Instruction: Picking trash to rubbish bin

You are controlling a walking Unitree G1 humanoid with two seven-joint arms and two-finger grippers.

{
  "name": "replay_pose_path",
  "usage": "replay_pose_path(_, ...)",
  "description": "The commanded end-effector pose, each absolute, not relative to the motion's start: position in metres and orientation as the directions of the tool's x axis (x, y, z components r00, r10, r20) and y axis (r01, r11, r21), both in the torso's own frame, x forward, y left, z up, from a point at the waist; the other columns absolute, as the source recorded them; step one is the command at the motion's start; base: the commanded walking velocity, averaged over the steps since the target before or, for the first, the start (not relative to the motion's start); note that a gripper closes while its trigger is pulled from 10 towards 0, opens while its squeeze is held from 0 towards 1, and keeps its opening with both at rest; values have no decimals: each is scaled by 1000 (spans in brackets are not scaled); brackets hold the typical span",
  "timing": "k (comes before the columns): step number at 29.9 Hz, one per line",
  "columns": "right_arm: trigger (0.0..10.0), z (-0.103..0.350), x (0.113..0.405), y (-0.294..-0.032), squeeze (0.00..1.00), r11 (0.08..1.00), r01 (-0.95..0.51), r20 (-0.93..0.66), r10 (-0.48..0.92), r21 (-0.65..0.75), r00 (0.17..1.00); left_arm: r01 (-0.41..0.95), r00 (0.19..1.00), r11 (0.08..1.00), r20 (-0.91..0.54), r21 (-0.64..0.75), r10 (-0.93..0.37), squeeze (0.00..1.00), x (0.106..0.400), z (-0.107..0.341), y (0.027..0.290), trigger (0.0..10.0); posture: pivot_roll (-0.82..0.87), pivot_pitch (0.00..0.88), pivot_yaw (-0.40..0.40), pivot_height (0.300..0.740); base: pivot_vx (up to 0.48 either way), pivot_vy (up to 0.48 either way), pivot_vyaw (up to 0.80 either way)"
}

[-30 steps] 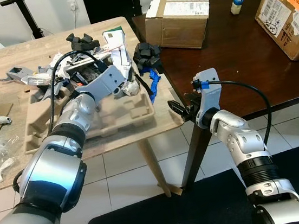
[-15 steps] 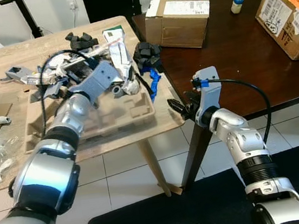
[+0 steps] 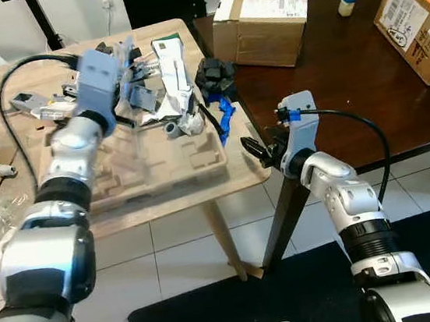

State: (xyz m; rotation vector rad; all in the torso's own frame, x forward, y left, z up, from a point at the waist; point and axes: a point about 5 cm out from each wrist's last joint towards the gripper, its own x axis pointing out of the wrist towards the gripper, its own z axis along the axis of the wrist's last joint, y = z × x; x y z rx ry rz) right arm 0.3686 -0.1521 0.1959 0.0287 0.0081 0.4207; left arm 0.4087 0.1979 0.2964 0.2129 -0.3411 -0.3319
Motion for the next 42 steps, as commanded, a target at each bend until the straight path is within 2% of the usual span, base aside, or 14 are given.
replay_pose_path(1,10000,192,368,-152,0,912,-409,-6,409,44,912,367,864,906,285,210,-415,0,404,294,205,0,-97,220,97,740,0,0,0)
replay_pose_path(4,10000,193,368,-153,0,913,-406,-3,407,46,914,489,797,862,334,132,-503,0,396,302,213,0,-91,215,96,740,0,0,0)
replay_pose_path(8,10000,193,369,-153,0,913,-406,-3,406,46,914,506,790,857,345,98,-506,0,395,304,215,0,-91,214,96,740,0,0,0)
replay_pose_path(9,10000,194,369,-152,0,912,-408,2,409,47,913,536,775,844,397,0,-492,0,392,312,224,0,-86,205,92,740,0,0,0)
replay_pose_path(11,10000,195,370,-151,0,910,-411,7,411,49,911,580,756,811,423,-79,-500,0,389,314,231,0,-82,202,89,740,0,0,0)
replay_pose_path(23,10000,200,368,-154,0,892,-438,44,436,110,899,716,680,677,388,-168,-622,0,369,293,242,0,-66,169,70,740,0,0,0)
replay_pose_path(24,10000,205,361,-155,0,838,-511,101,501,191,860,769,638,595,342,-235,-690,0,356,277,244,0,-55,151,69,740,0,0,0)
replay_pose_path(25,10000,205,361,-155,0,838,-511,101,501,191,860,769,638,595,342,-235,-690,0,356,277,244,0,-55,151,69,740,0,0,0)
replay_pose_path(28,10000,210,346,-151,0,723,-640,182,614,260,768,813,579,485,346,-324,-738,0,336,263,246,0,-54,140,74,740,0,0,0)
replay_pose_path(33,10000,211,336,-149,0,648,-708,219,675,280,704,837,535,411,382,-361,-753,0,323,260,246,0,-50,139,74,740,0,0,0)
replay_pose_path(36,10000,211,320,-144,0,536,-786,271,742,308,613,861,472,306,414,-406,-779,0,302,249,245,0,-38,134,73,740,0,0,0)
replay_pose_path(37,10000,211,320,-144,0,536,-786,271,742,308,613,861,472,306,414,-406,-779,0,302,249,245,0,-38,134,73,740,0,0,0)
replay_pose_path(39,10000,210,310,-141,0,446,-830,293,788,335,542,859,443,241,420,-451,-792,0,291,239,240,0,-35,130,74,740,0,0,0)
replay_pose_path(42,10000,208,304,-139,0,395,-848,300,811,353,502,858,416,187,434,-478,-799,0,285,233,235,0,-32,127,75,740,0,0,0)
